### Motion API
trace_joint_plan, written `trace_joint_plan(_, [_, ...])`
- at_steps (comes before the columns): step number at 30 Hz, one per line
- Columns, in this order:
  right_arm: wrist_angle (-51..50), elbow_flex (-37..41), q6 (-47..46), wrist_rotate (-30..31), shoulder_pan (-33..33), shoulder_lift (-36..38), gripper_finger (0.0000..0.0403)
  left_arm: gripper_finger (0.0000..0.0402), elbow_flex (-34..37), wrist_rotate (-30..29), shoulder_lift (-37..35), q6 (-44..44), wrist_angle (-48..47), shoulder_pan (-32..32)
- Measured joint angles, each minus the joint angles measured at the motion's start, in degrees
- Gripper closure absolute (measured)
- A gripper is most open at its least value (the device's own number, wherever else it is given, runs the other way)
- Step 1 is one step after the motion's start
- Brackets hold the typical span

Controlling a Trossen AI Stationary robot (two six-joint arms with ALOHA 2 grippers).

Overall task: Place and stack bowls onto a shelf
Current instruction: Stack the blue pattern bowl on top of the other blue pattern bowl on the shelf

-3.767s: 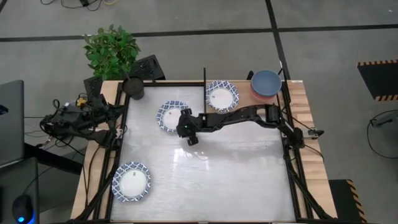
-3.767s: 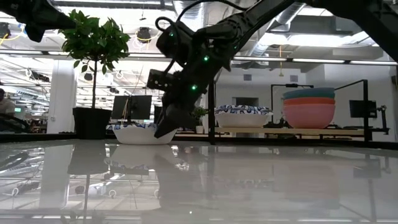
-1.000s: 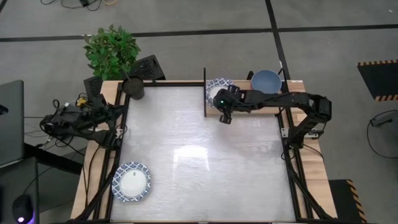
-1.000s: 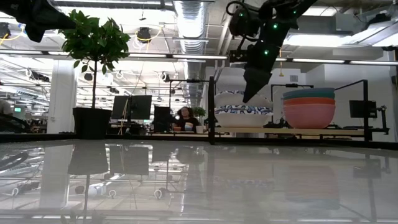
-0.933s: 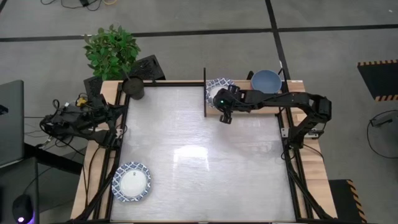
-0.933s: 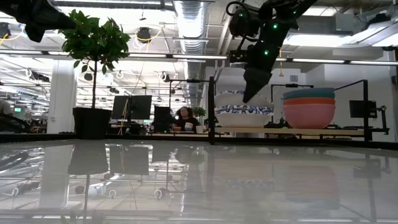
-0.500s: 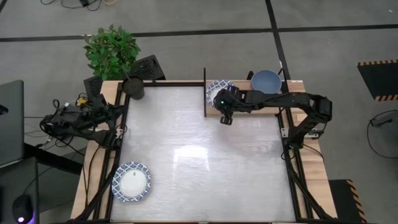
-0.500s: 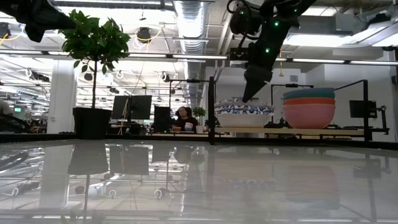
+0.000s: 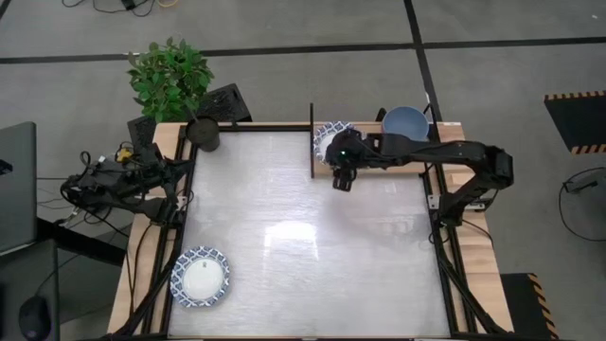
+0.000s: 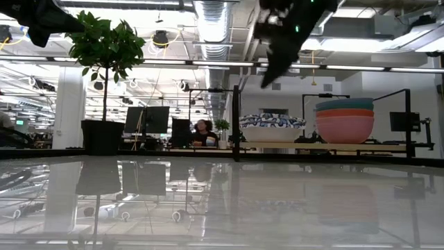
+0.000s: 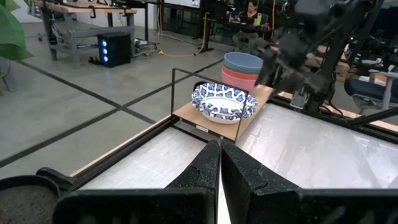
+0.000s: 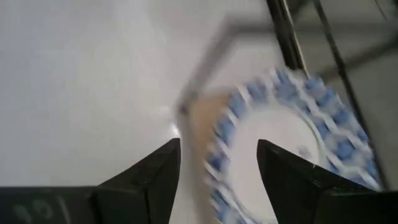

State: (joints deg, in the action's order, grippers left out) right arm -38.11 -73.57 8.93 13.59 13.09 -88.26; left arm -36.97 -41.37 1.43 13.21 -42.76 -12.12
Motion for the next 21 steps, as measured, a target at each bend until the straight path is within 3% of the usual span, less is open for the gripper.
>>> trace_joint_plan(5, [8.9, -1.0, -3.5, -6.9, -5.9, 0.2, 0.0163, 0.0401, 0.0, 0.0, 0.0, 0.0, 0.0, 0.0])
trace_joint_plan(14, [36.5, -1.1, -9.2, -6.6, -15.6, -10.6, 0.0163, 0.0401, 0.0, -0.1, 0.0, 0.3, 0.0, 0.0])
trace_joint_plan(17, [36.3, -3.4, -7.5, -6.5, -17.1, -14.4, 0.0163, 0.0401, -0.1, 2.2, 0.3, 4.7, -0.6, 0.0])
trace_joint_plan(21, [31.5, -7.5, -5.9, -6.4, -17.7, -16.1, 0.0163, 0.0401, -0.1, 12.5, 3.6, 12.0, -1.9, 0.0])
